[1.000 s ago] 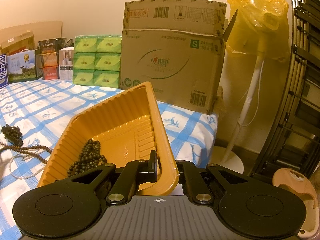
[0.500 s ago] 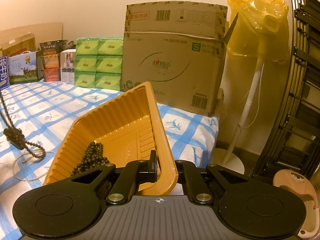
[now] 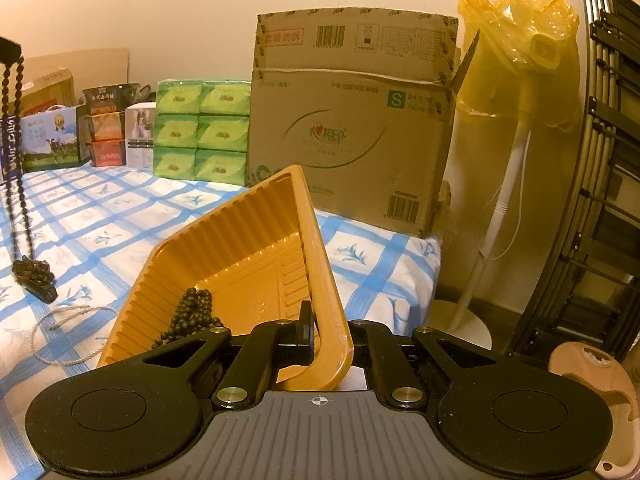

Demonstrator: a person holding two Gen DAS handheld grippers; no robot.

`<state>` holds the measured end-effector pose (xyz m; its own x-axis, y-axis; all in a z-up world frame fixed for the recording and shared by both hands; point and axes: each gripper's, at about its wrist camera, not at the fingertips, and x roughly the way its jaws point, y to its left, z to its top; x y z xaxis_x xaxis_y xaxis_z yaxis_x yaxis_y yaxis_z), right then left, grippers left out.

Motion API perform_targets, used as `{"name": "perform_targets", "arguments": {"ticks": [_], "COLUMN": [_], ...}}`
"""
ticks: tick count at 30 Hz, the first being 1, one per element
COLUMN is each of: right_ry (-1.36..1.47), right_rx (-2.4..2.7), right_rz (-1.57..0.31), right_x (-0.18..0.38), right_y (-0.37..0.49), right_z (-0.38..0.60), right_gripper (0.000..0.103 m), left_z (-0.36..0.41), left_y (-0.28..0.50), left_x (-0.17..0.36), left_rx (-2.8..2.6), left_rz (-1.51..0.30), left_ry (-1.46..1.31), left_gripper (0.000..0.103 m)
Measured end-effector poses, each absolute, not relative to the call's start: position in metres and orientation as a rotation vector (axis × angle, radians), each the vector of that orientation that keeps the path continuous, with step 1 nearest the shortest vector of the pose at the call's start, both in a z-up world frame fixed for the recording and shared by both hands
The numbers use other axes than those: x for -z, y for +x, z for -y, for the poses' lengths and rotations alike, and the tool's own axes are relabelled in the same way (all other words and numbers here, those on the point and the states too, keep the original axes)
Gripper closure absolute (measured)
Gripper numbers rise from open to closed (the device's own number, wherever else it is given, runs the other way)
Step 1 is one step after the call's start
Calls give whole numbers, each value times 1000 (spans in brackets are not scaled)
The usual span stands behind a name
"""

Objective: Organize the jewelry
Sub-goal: 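Carry the brown necklace over the tray, lower it in, open the left tool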

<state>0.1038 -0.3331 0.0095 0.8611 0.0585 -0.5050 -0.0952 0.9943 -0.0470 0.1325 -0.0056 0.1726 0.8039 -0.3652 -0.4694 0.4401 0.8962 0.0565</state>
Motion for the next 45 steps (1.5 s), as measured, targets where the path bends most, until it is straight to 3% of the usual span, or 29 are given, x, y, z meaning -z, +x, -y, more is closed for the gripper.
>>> {"name": "perform_targets", "arguments": {"ticks": [11,24,36,45], "right_ry": [-67,-55,-43,-42], "right_rx": [-84,-82,-79,-74], "right_rz": [-527,-529,-536,-539], "right_x": [-10,-10,-9,-7], "right_y": [102,102,103,104], "right_z": [332,334,337,338], "right_gripper": [97,97,97,97], "left_z": [66,133,147,131], "left_y": [143,167,182,183], "left_x": [-171,-120,-71,-70], "left_rx": [567,698,694,656], "left_rz": [-474,-609,-722,-704], "left_ry": [158,134,110,76], "left_gripper": [97,97,97,95]}}
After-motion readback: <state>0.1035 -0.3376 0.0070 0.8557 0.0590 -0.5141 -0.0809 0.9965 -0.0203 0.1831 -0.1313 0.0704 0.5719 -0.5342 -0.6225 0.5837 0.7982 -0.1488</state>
